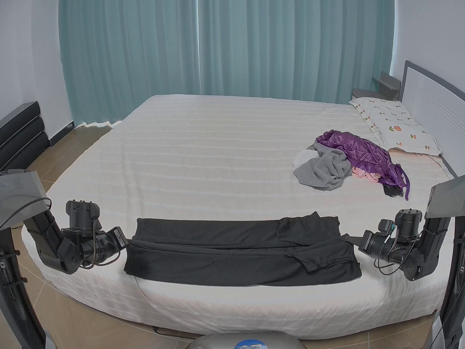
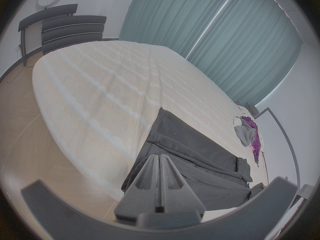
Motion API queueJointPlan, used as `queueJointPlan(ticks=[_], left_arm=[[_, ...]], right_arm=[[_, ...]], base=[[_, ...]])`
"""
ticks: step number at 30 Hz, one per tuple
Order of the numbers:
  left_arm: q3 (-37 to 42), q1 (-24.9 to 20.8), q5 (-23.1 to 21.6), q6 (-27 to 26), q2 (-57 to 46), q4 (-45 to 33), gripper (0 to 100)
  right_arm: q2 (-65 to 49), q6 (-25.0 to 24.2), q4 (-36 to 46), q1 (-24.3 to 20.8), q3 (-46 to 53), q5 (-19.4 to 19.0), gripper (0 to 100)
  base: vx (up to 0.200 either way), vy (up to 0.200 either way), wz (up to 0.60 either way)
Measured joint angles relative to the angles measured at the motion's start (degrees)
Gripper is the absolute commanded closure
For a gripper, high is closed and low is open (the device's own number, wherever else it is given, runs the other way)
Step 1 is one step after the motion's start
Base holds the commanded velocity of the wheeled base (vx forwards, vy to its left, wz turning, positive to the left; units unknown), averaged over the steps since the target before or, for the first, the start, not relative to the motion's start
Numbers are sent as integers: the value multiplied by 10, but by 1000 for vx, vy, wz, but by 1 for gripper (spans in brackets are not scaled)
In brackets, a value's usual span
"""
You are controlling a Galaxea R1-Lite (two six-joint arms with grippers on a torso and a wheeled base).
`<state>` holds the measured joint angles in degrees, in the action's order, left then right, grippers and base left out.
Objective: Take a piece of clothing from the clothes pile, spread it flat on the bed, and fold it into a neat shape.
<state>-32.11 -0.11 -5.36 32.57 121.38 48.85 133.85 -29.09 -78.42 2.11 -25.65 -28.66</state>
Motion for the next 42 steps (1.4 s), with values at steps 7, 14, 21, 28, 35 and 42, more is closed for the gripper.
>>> queueJointPlan(ticks=[7,14,21,28,35,42], left_arm=[[12,6,0,0,-23,-1,100],[30,6,1,0,-45,-2,100],[27,6,1,0,-47,-2,100],[-1,3,0,0,-14,-8,100],[-47,2,1,2,36,-9,100],[-83,2,8,4,89,-9,100]], right_arm=[[-22,-1,-32,6,49,0,100],[-35,0,-86,17,106,-1,100],[-34,-1,-94,15,112,1,100],[-15,-3,-57,5,62,6,100],[4,-3,30,1,-14,10,100],[37,-3,60,-2,-70,25,100]], base=[[0,0,0],[0,0,0],[0,0,0],[0,0,0],[0,0,0],[0,0,0]])
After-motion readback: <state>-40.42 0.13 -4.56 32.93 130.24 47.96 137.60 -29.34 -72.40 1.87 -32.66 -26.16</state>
